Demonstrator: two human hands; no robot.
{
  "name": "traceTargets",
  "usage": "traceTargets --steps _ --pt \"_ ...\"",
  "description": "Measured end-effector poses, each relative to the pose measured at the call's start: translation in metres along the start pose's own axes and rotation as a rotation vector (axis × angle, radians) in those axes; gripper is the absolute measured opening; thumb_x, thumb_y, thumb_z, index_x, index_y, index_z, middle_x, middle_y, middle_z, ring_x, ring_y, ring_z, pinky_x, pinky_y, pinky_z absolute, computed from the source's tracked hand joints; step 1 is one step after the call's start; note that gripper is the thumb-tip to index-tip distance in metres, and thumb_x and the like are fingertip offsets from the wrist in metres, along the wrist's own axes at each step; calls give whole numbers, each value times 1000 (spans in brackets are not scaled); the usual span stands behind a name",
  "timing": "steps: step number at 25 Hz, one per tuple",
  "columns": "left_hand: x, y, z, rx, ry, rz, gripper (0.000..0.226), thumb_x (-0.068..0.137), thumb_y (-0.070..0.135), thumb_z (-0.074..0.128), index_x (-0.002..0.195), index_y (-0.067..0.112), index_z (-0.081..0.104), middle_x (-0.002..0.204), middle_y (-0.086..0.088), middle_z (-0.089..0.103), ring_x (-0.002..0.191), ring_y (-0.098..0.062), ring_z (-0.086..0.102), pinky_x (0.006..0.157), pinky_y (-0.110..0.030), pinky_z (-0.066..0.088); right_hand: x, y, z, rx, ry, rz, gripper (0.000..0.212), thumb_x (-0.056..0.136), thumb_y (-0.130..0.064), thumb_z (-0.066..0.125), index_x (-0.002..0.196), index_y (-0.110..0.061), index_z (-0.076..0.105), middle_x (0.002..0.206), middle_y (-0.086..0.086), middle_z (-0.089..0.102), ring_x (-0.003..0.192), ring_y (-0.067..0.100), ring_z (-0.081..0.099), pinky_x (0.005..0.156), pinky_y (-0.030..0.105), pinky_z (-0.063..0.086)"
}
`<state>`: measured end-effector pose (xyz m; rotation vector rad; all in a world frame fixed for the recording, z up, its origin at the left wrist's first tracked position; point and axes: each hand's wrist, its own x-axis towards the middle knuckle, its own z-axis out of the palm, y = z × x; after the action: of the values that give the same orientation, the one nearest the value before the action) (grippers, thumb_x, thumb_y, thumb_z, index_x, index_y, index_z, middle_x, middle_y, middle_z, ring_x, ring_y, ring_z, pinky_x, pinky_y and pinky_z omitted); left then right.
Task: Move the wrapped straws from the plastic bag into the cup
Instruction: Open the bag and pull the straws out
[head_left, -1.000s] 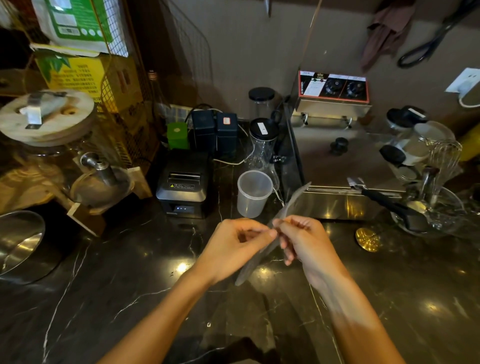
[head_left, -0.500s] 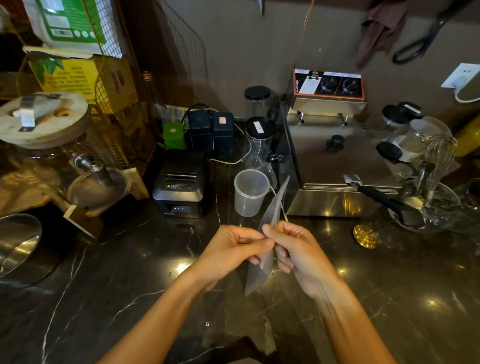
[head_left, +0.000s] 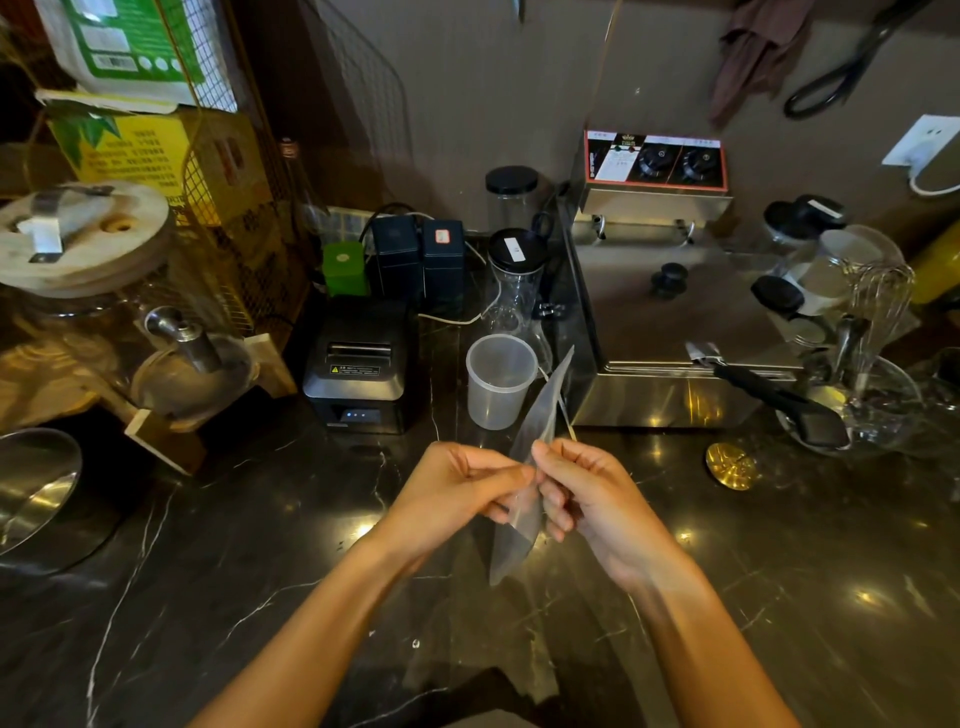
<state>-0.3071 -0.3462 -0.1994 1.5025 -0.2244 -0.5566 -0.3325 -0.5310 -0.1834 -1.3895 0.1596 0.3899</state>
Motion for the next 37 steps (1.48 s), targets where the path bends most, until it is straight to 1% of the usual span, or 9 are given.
traceTargets --steps 4,8,16,21,24,29,32,34,37 --pt "-2 6 1 139 72 41 16 93 23 74 89 10 83 86 -17 79 76 -18 73 68 -21 55 0 -4 0 -103 52 -24 27 103 -21 62 80 -12 72 64 11 54 54 20 50 51 31 50" --pt "-5 12 -1 156 60 67 15 95 13 70 89 9 83 84 -13 80 78 -26 75 70 -21 56 -3 -6 2 -160 66 -63 22 102 -22 64 90 -4 69 71 10 62 53 17 56 52 32 57" --pt "-6 15 -3 203 60 29 14 93 12 72 84 13 83 77 -7 79 68 -6 69 65 -17 54 -10 -5 11 -213 100 -61 22 101 -5 56 86 7 67 66 9 63 51 20 55 50 31 56" --pt "-10 16 3 360 194 91 13 80 19 73 70 17 80 65 -1 77 64 -16 74 66 -34 61 -12 -3 16 -336 223 -63 25 93 -4 59 71 -1 67 58 4 63 48 20 55 49 32 50" --pt "-11 14 2 423 372 82 17 78 21 73 61 19 75 55 2 70 52 -2 61 55 -25 52 -12 -3 13 -443 354 -52 28 92 -11 61 64 -7 65 52 0 61 46 14 57 50 30 53" --pt "-8 22 -3 499 283 122 15 84 18 77 70 24 77 63 9 74 56 4 66 56 -13 50 -10 -7 14 -585 422 -22 23 87 -27 67 68 -14 66 56 4 66 45 12 62 54 40 60" --pt "-7 23 1 445 155 109 11 86 16 77 77 23 79 71 6 77 64 0 72 66 -20 57 -3 -17 10 -595 453 -34 23 81 -39 69 77 -17 68 63 7 71 44 15 64 45 34 56" --pt "-5 22 1 438 160 91 2 84 22 77 83 23 78 74 4 78 69 -6 74 73 -33 63 3 -22 6 -648 426 -41 17 87 -34 69 77 -20 69 61 4 71 43 11 64 45 27 54" --pt "8 24 0 571 249 25 30 78 36 80 106 27 72 81 8 73 75 -4 71 78 -38 63 6 -22 9 -730 297 -79 21 95 -19 65 75 -22 69 59 2 70 44 9 64 48 25 54"
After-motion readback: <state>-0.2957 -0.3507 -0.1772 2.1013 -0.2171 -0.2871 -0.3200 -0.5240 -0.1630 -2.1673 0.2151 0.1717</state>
